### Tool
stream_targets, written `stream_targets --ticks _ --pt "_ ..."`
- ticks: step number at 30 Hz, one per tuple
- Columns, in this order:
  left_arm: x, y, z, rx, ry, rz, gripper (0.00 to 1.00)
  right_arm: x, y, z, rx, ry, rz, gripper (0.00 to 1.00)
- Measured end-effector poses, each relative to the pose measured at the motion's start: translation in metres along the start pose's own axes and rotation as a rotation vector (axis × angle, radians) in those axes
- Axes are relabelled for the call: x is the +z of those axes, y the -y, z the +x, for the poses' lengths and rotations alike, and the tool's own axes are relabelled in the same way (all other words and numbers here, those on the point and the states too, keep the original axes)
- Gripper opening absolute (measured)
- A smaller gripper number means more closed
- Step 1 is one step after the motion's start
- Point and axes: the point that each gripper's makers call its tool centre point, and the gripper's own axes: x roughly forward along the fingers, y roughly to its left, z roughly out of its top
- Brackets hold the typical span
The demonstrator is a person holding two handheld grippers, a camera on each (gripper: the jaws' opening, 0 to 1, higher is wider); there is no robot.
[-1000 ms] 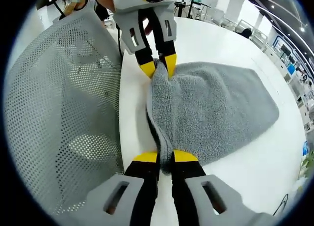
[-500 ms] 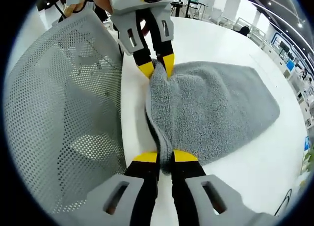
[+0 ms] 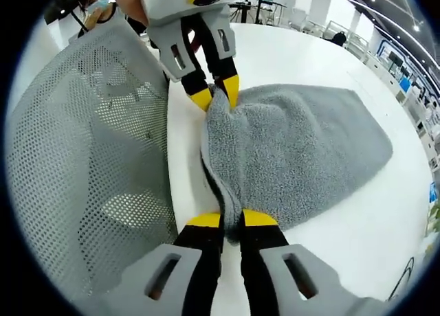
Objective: Fold the towel on the table until its edges align and the towel forms a compact rectangular stack.
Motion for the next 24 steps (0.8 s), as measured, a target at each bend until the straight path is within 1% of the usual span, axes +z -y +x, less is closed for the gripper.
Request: stream_targets --ticks 3,6,9,11,16,20,22,24 --pt "0.001 0.000 -0.002 -0.013 0.001 -0.020 0.10 0.001 0.003 0.000 0.029 0.001 0.043 0.06" --pt "0.001 0.000 -0.004 -0.025 0.001 -0.042 0.10 0.003 0.003 -0.004 0.046 -0.006 0.061 0.06" --pt "0.001 0.001 -0.006 -0.029 0.003 -0.046 0.10 0.007 0.000 -0.010 0.052 -0.008 0.047 0.06" --pt "0.002 0.003 -0.009 -0.044 0.002 -0.083 0.10 0.008 -0.003 -0.014 0.054 -0.004 0.033 0.06" --pt "0.002 0.007 -0.015 -0.075 0.007 -0.086 0.10 0.007 -0.006 -0.014 0.065 0.018 0.052 0.06" --pt "0.002 0.014 -0.021 -0.102 0.017 -0.086 0.10 0.006 -0.013 -0.019 0.082 0.037 0.066 0.06" --pt "0.003 0.016 -0.024 -0.109 0.022 -0.085 0.10 0.008 -0.017 -0.024 0.092 0.049 0.077 0.06" --pt "0.003 0.016 -0.026 -0.112 0.024 -0.088 0.10 0.008 -0.018 -0.024 0.096 0.063 0.089 0.06"
